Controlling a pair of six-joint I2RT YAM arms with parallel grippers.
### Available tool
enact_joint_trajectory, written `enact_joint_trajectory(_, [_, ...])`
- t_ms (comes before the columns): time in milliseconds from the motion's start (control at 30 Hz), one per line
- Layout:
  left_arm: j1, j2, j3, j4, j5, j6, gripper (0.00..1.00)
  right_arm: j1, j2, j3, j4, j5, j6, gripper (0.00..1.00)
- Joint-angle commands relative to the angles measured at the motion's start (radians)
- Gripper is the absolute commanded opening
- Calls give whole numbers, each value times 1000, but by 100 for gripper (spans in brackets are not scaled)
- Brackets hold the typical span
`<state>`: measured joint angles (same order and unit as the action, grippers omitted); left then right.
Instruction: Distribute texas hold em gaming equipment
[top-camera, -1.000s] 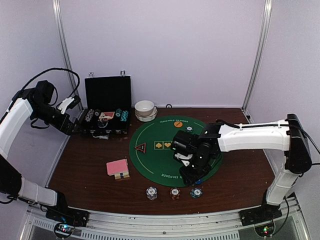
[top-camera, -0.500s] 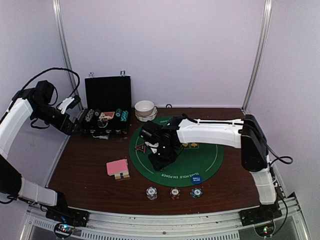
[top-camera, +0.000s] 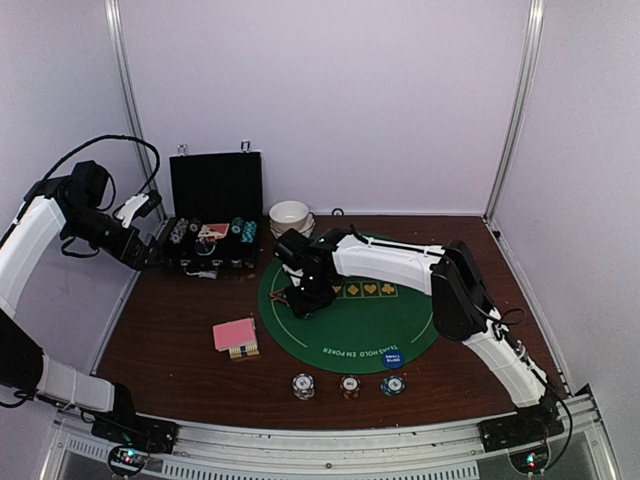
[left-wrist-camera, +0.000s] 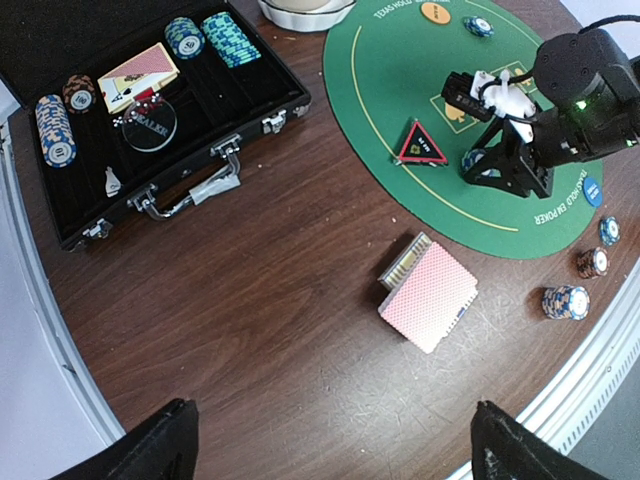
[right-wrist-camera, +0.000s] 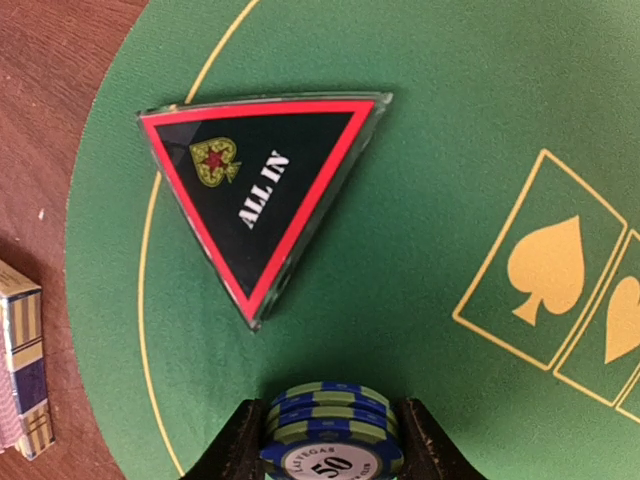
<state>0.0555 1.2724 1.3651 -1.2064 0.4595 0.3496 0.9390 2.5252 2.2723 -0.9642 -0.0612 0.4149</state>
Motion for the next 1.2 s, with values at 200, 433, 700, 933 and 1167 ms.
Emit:
enact_joint_trajectory(200, [7,-9,5,-3,17,11,97,-4,22,34,-17,-25,-9,64])
enact_joint_trajectory(433, [7,-20,3,-4,17,8,97,-12,-86,44,-60,7,-45,68])
enact_joint_trajectory(700, [7,-20,3,-3,16,6,98,1,-392,-314,-5,29,-15,70])
enact_joint_trajectory(933, [7,-20,11,-3,14,8,98,30,-711,-814,28,57,89,80])
enact_joint_trajectory(1167, [7,-15,18,-4,11,8,98,91,-930,-1122,30,42,207,88])
